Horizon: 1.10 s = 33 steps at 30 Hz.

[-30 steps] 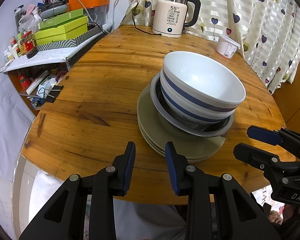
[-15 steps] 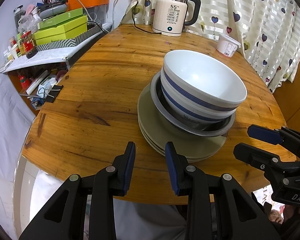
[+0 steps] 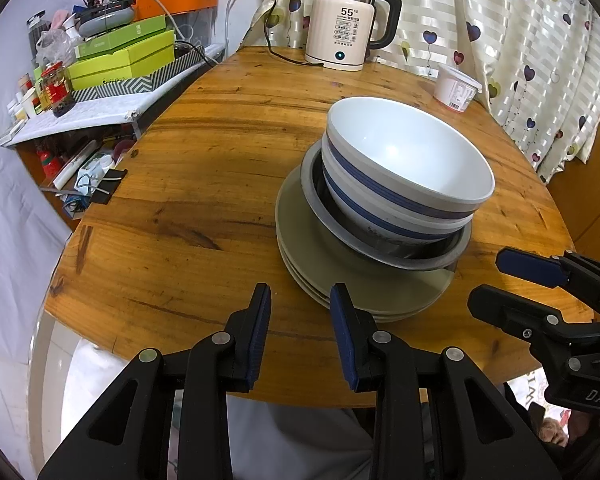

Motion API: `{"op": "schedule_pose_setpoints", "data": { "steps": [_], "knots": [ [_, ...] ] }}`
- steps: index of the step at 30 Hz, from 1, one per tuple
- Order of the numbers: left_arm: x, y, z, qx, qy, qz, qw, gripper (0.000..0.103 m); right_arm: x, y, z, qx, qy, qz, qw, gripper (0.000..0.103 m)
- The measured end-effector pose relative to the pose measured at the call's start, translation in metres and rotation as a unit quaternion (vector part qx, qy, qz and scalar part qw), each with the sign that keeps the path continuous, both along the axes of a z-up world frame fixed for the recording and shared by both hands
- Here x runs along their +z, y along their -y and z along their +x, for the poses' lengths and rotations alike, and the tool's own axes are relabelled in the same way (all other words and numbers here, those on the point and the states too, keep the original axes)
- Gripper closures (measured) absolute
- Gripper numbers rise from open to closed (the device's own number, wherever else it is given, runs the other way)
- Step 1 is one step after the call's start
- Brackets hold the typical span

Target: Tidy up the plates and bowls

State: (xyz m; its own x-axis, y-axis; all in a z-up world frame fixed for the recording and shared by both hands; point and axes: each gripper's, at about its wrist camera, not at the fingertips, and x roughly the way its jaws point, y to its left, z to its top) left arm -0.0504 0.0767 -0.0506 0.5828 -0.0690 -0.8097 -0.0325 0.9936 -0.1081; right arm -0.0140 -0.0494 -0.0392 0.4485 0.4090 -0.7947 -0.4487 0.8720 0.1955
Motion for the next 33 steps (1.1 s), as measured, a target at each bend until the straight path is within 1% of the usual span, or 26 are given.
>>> {"op": "schedule_pose_setpoints", "data": {
  "steps": [33],
  "knots": [
    [-0.0036,0.0004,-0.0003,-0.001,-0.007,0.002,1.0,0.071,0.0001,-0.0013,-0.0021,0.0,-0.003,0.001,1.0,0.044]
  ]
}}
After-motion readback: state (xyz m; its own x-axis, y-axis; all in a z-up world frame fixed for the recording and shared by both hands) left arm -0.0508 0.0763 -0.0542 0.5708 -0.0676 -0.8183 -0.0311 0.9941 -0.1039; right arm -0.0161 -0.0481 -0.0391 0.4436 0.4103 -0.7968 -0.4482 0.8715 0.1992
